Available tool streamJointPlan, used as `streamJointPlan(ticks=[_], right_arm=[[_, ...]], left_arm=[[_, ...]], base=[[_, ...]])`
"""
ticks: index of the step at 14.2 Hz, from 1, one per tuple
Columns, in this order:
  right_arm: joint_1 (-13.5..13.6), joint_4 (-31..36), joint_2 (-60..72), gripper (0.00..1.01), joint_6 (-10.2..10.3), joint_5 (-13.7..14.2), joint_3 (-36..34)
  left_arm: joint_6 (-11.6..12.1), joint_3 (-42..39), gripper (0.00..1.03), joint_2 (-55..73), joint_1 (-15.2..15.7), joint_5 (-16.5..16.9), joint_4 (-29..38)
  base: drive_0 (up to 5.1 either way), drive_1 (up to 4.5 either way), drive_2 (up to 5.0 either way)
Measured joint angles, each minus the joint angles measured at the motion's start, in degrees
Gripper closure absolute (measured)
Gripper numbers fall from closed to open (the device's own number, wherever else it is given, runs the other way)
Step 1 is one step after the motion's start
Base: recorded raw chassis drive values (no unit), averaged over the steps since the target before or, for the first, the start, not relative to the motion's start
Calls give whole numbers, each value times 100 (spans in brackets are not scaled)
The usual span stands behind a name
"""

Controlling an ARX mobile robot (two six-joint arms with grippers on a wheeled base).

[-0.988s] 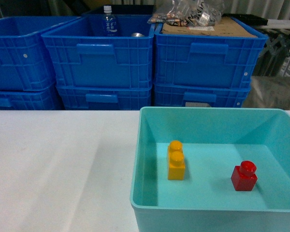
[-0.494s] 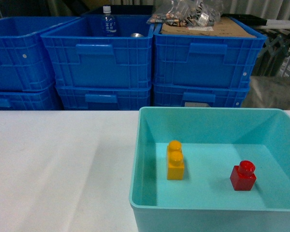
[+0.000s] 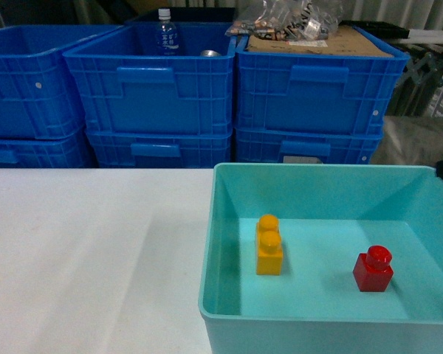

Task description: Pick red block from blue box to shelf

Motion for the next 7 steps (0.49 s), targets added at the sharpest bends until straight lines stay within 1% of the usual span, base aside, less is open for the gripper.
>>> streamJointPlan(ticks=[2, 4, 5, 7], right_arm=[[116, -234, 957, 3, 4, 17, 466], [256, -553, 1766, 3, 50, 142, 964], [289, -651, 2229, 3, 98, 201, 1274], [339, -824, 2962, 3, 264, 302, 1749]], left_arm=[[2, 0, 5, 0, 0, 0, 0], [0, 0, 5, 0, 0, 0, 0], [0, 0, 5, 0, 0, 0, 0], [0, 0, 5, 0, 0, 0, 0]], base=[[0, 0, 0], [0, 0, 0], [0, 0, 0], [0, 0, 0]])
